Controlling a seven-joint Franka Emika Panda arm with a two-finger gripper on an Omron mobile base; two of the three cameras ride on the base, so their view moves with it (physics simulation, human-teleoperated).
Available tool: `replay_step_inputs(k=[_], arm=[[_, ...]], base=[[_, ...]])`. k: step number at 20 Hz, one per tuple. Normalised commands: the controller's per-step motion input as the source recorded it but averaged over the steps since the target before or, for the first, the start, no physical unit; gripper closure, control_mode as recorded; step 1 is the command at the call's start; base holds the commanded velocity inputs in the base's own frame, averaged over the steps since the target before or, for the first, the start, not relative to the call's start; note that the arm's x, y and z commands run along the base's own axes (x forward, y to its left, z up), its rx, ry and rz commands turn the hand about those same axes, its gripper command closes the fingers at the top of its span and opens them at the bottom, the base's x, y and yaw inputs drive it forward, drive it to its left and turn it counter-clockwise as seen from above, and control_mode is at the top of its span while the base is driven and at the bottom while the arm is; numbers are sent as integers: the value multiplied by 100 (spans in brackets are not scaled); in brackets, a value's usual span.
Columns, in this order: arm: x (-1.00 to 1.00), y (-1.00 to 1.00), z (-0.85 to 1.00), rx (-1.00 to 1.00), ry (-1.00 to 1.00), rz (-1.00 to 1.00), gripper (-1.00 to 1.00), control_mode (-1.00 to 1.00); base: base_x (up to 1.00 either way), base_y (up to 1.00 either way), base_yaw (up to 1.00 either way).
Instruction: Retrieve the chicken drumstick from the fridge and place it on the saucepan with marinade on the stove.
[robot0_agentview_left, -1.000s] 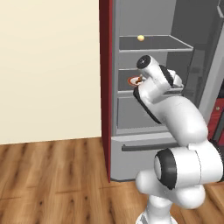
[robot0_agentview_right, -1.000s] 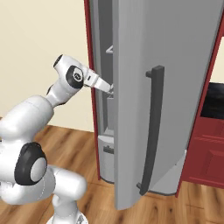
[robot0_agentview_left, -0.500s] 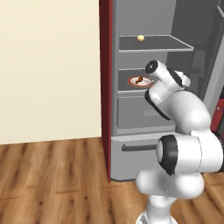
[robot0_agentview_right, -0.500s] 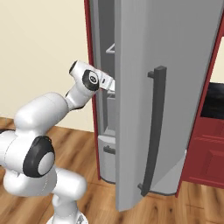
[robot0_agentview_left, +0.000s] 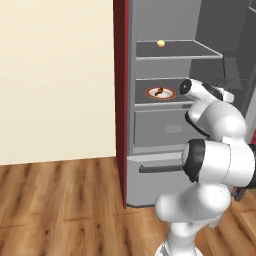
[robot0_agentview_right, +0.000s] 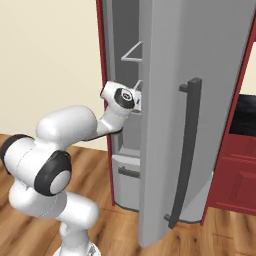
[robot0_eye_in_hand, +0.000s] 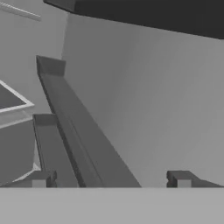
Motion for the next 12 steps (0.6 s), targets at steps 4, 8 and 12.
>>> replay_step_inputs(k=[4,8,12], arm=[[-39,-100,-1,-4,0,-23,-100,-100],[-50,-100,0,0,0,-24,-100,-100],[-46,-100,2,0,-7,-18,-100,-100]], base=[[0,0,0],[0,0,0],[0,0,0]])
